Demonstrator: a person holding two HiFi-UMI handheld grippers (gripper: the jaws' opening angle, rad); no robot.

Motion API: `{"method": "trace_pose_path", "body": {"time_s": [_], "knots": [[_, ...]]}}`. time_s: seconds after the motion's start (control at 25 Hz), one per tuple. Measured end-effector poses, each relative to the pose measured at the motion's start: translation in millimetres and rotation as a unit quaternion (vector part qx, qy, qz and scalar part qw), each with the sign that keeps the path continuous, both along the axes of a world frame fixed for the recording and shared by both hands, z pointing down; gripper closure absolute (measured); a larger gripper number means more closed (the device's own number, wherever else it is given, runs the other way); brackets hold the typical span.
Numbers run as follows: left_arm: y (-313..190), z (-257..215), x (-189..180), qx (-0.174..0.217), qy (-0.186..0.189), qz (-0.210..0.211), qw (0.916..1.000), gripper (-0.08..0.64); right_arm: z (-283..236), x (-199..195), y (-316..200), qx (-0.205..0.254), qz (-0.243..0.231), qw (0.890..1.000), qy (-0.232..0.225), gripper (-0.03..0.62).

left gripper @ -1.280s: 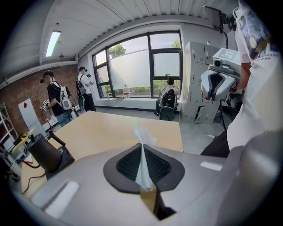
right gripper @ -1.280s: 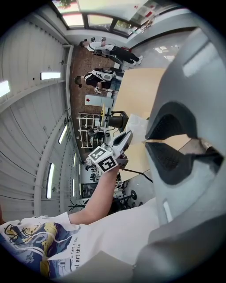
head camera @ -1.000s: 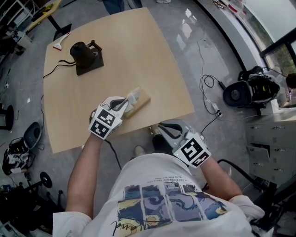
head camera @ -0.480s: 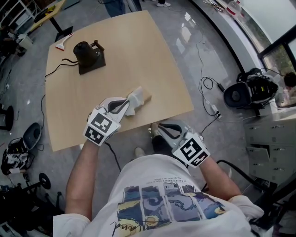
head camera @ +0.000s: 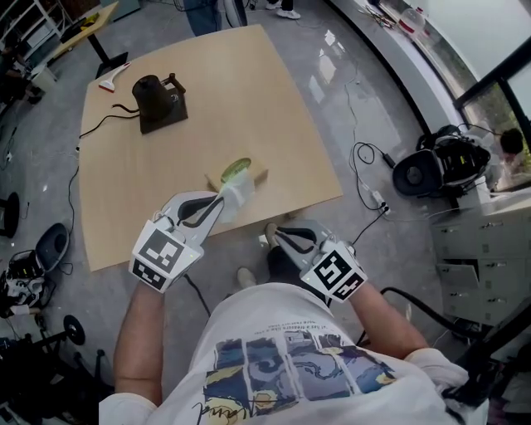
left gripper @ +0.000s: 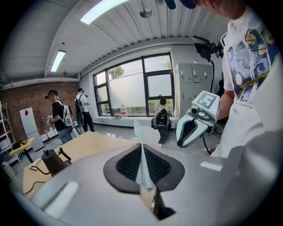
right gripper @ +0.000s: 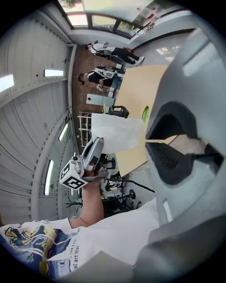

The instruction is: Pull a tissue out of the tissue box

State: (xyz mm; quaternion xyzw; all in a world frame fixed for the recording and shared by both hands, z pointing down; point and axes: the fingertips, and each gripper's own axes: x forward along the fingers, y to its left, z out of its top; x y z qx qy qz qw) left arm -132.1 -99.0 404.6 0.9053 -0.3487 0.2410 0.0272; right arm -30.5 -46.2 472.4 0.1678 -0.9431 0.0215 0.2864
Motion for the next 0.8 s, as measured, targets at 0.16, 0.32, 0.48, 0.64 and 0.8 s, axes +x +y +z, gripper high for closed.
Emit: {"method": "trace_pose_path", "body": {"time_s": [0.16, 0.32, 0.48, 0.64, 0.8], "knots": [[27.3, -20.1, -6.0, 0.012, 0.000, 0.007, 0.9999, 0.558, 1.7, -8.2, 11.7, 0.001, -0.009, 1.000, 0.005, 0.571], [50.1, -34.7, -12.8, 0.012, -0.003, 0.023, 0.9997, 0.558, 1.2, -15.2, 18.3, 0.005, -0.011, 1.000, 0.020, 0.571], [64.3, -47.5, -13.3, 0.007, 0.004, 0.019, 0.9998, 0.558, 0.8, -20.0, 23.3, 0.002, -0.012, 1.000, 0.019, 0.571], [69.8, -56.2, -3.7, 0.007, 0.003, 0.020, 0.9998, 0.558, -1.9, -14.2, 26.0, 0.004, -0.011, 1.000, 0.022, 0.571], [76.5, -60.9, 1.0, 0.004, 0.007, 0.030, 0.9995, 0.558, -4.0, -13.7, 26.5, 0.006, -0.009, 1.000, 0.024, 0.571]]}}
